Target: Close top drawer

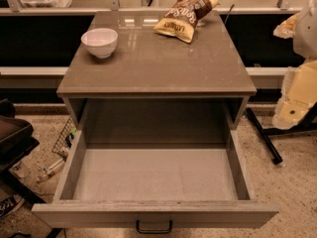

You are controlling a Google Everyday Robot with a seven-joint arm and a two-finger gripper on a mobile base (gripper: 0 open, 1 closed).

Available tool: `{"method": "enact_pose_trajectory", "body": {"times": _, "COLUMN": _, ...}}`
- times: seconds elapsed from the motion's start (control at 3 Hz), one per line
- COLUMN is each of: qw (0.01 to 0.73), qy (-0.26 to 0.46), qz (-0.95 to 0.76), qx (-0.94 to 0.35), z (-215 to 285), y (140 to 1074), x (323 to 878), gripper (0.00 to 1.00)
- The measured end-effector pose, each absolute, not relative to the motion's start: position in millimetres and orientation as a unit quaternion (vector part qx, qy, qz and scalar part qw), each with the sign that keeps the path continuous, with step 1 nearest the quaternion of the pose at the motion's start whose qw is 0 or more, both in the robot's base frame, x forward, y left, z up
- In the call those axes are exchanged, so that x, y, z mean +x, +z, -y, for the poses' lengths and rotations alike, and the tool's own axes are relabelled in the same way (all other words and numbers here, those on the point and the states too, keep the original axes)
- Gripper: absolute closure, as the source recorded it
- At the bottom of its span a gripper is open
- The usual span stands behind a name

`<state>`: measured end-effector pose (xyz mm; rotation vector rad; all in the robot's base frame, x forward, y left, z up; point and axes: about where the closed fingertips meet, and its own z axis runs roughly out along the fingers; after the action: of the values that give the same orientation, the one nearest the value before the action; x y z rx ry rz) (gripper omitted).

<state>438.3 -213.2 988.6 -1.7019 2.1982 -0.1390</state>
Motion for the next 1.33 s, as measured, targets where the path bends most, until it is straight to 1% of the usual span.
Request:
{"method": "enact_pose_trajectory", "body": {"times": 0.33, "qw": 0.178, "qy": -0.049, "qz": -0.777, "qx": -0.602, "z": 213.2, "y": 988.7, "x": 438.3, "gripper": 0.00}}
{"method": "enact_pose_trajectory", "body": {"times": 0.67, "qw": 0.181, "qy": -0.043, "qz": -0.787, "qx": -0.588, "z": 223.5, "y": 975.5, "x": 423.9, "gripper": 0.00}}
{"method": "enact_pose_trajectory", "body": {"times": 1.0, "qw": 0.203, "qy": -0.031, "qz": -0.809, "qx": -0.551, "z": 241.9, "y": 946.3, "x": 379.8, "gripper": 0.18}}
{"method": "enact_pose_trajectory", "body": {"times": 1.33, "qw": 0.248, "qy": -0.034, "qz": -0.821, "qx": -0.513, "z": 258.8, "y": 923.6, "x": 328.6, "gripper": 0.41}}
